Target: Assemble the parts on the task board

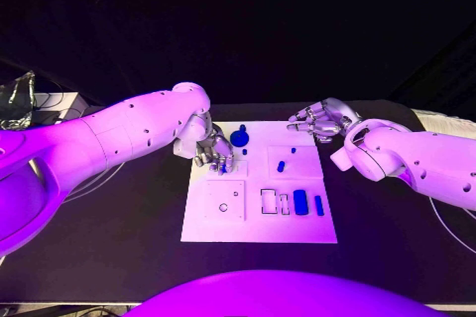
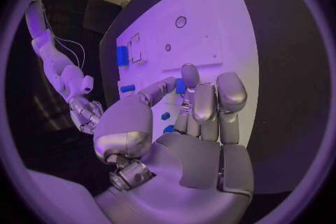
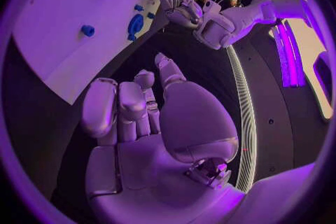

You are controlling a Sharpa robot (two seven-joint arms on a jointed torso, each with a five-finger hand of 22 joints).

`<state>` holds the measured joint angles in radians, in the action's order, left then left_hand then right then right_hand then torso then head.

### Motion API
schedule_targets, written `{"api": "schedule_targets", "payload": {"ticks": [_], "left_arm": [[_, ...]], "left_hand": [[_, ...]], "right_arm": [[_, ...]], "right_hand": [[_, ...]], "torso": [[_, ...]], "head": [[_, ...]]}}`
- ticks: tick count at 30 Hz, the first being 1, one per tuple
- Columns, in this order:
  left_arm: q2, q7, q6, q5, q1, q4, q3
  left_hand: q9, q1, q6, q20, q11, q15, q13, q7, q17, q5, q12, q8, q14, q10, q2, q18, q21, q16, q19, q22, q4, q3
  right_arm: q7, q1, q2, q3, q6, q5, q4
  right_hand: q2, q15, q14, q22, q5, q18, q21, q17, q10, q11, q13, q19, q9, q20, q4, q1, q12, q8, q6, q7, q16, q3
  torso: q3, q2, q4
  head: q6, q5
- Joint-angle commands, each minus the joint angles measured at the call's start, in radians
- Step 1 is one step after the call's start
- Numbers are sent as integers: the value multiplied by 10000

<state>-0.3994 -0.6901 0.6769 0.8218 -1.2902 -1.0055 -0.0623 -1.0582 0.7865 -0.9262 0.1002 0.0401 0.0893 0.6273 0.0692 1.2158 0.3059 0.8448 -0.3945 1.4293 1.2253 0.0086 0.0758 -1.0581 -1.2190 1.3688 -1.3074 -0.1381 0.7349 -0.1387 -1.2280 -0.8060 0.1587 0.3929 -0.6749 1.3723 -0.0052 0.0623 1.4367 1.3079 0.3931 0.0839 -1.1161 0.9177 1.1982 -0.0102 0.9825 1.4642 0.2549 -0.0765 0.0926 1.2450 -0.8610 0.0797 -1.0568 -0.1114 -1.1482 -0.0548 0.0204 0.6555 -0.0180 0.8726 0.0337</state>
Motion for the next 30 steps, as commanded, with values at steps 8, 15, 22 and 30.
{"api": "schedule_targets", "payload": {"ticks": [8,15,22,30], "left_arm": [[14,-134,231,150,55,58,-44],[56,-114,-174,162,56,86,-45],[97,-102,-403,164,58,125,-48],[161,-121,-344,94,59,226,-88]], "left_hand": [[-27,595,-462,16,82,-7,11,-374,25,45,-56,43,74,17,549,-123,9,-48,59,-1050,-560,533],[-66,550,-449,21,82,-4,25,-374,12,13,-50,47,71,25,570,-125,-14,-29,77,-1054,-528,522],[-111,510,-425,20,82,-5,42,-375,22,-8,-37,37,80,27,575,-124,-8,-37,78,-1050,-493,474],[-94,633,-488,13,92,-3,62,-423,49,-50,-29,67,86,52,693,-139,-17,-52,97,-1047,-344,-126]], "right_arm": [[-101,4,3,-4,-146,-82,13],[-103,4,10,-4,-143,-82,15],[-102,4,-1,-4,-138,-82,28],[-94,3,-20,-4,-130,-88,42]], "right_hand": [[0,63,22,1551,61,6,-7,4,-11,74,0,770,-22,-58,109,67,36,-35,-48,-49,47,-18],[0,63,22,1551,61,6,-7,4,-11,74,0,770,-22,-58,109,67,36,-35,-48,-49,47,-18],[0,63,22,1551,61,6,-7,4,-11,74,0,770,-22,-58,109,67,36,-35,-48,-49,47,-18],[-1,63,22,1551,65,5,-6,1,-12,75,-3,770,-24,-58,117,70,40,-36,-48,-49,51,-17]], "torso": [[3,3,1],[2,1,1],[8,5,-3],[8,-1,0]], "head": [[0,19],[0,4],[0,-14],[0,-5]]}}
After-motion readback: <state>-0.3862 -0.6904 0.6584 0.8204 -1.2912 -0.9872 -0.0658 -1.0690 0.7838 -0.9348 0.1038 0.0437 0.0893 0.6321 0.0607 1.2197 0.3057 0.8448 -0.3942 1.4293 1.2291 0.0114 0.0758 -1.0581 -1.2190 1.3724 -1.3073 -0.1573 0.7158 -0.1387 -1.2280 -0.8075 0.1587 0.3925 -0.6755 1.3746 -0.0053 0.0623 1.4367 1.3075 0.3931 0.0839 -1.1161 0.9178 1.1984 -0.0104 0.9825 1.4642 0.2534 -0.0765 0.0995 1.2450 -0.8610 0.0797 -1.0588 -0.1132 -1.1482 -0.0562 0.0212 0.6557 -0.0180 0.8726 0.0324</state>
